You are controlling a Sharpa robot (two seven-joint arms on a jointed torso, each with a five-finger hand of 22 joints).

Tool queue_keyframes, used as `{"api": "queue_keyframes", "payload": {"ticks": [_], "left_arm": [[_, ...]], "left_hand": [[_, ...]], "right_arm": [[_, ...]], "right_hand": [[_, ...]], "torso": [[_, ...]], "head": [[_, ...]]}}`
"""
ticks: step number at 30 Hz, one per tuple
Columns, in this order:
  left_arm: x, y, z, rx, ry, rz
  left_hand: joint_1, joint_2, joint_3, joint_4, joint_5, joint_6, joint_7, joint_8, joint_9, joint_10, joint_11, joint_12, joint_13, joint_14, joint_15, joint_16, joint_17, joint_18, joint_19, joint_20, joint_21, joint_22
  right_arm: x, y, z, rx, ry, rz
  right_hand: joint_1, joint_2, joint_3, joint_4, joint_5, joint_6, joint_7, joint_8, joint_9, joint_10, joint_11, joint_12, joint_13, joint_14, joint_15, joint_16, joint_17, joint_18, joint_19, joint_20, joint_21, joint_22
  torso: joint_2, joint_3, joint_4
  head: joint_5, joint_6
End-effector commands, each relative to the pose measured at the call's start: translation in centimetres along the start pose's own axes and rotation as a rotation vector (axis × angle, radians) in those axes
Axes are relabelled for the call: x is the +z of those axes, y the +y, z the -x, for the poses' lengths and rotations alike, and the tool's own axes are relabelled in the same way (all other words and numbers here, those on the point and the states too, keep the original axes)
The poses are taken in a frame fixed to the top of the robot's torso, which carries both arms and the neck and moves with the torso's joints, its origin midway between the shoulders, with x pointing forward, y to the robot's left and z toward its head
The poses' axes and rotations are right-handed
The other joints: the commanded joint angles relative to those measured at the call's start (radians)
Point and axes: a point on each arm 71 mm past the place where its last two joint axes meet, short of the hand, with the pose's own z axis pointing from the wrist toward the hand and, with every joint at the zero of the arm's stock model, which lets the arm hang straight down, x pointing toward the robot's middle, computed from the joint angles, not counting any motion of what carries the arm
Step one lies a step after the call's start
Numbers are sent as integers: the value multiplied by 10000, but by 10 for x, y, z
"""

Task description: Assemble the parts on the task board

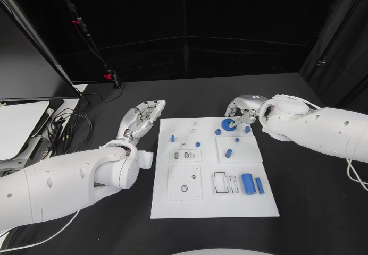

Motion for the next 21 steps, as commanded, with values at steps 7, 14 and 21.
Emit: {"api": "queue_keyframes", "payload": {"ticks": [7,14,21], "left_arm": [[-3,-23,-1,49,37,-3221],[-3,-23,0,58,28,-3205],[-3,-23,0,50,35,-3184]], "left_hand": [[55,118,84,2,67,29,1197,-63,0,-5,61,-30,-5,-15,78,-39,-1,205,26,44,67,29],[69,126,85,2,72,36,1200,-63,1,3,65,-28,-4,-9,80,-36,0,205,29,46,73,31],[78,132,86,3,77,40,1204,-63,1,8,69,-26,-4,-4,82,-33,1,205,25,47,73,30]], "right_arm": [[5,4,-4,-831,313,-65],[10,10,-9,-891,491,-162],[10,12,-9,-936,178,-148]], "right_hand": [[38,-92,169,39,-21,84,-6,-205,2,201,-30,-100,15,647,-81,-54,550,15,166,-77,-30,1333],[72,-98,238,56,-21,69,-14,-316,-2,297,-39,-138,12,653,-93,-52,565,7,190,-87,-19,1366],[96,-91,276,57,-22,66,-10,-365,-3,323,-32,-166,9,655,-92,-52,569,2,203,-87,-13,1384]], "torso": [[-9,2,8],[-25,-11,-11],[-34,-13,-9]], "head": [[-2,-13],[8,-40],[10,-68]]}}
